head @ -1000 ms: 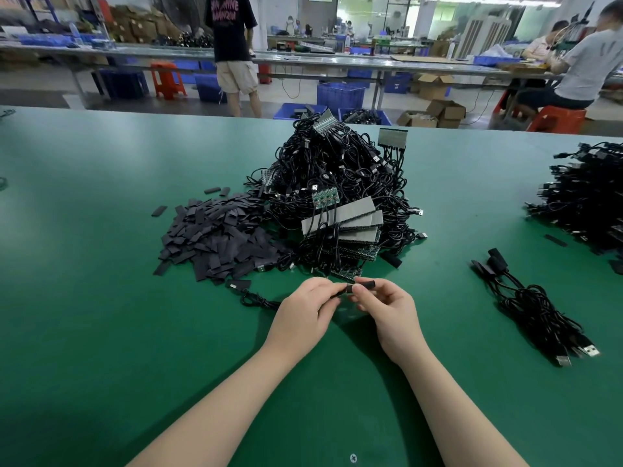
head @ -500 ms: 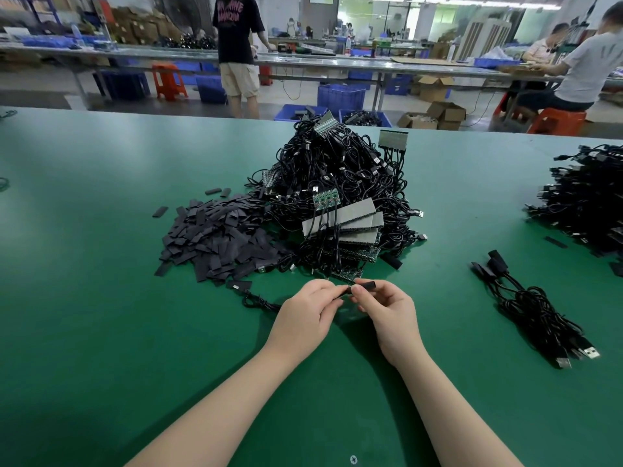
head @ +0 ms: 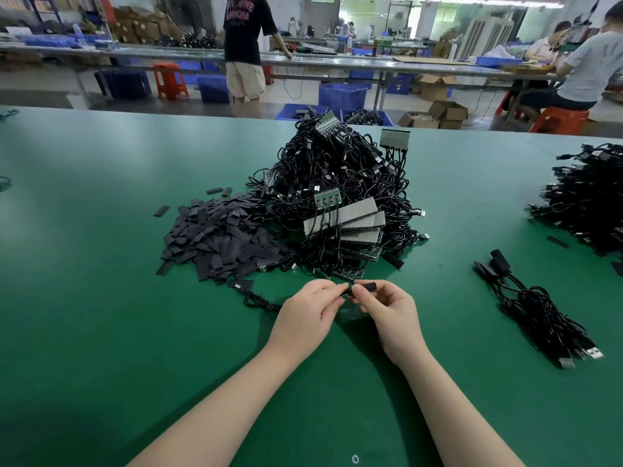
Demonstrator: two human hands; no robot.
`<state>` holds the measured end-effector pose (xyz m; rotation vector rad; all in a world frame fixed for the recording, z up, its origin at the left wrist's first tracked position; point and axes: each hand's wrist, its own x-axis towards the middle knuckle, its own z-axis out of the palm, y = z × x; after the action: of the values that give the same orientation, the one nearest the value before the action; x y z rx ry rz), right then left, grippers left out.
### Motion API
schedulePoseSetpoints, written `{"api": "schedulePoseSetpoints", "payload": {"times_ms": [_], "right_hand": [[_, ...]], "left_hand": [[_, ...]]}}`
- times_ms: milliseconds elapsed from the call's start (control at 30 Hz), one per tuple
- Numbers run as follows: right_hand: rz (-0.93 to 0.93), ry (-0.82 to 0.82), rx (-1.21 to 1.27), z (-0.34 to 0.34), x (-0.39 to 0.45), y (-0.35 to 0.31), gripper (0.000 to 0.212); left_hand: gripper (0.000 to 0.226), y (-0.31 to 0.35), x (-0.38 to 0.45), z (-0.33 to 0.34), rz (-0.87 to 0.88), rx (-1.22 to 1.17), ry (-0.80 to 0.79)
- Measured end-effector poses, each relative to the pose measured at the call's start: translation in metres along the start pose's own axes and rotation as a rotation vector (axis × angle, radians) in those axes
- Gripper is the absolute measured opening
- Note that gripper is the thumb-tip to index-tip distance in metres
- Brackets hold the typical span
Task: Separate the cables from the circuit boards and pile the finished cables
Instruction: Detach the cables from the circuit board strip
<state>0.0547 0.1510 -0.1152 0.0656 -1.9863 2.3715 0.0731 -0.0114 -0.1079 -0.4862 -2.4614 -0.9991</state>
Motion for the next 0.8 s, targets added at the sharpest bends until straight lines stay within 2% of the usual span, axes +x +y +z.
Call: {"api": "schedulePoseSetpoints", "payload": {"times_ms": [267, 400, 600, 800], "right_hand": [[0.011, -0.038, -0.018, 0.0018, -0.0023, -0.0035, 0.007], [0.004, -0.058, -0.057, 0.0035, -0.0036, -0.0044, 0.005], [0.002, -0.041, -0.058, 0.0028, -0.0045, -0.0045, 0.006], [0.001, -0.009, -0.023, 0.0022, -0.0038, -0.0043, 0.011]], "left_hand": [[0.030, -0.0011, -0.0010, 0.0007, 0.012, -0.018, 0.022], [0.028, 0.0002, -0.0020, -0.0003, 0.000, -0.033, 0.087], [0.023, -0.0021, -0.0019, 0.0001, -0.206, -0.057, 0.148], [0.022, 0.0031, -0.0001, 0.0004, 0.009, 0.049, 0.077]]}}
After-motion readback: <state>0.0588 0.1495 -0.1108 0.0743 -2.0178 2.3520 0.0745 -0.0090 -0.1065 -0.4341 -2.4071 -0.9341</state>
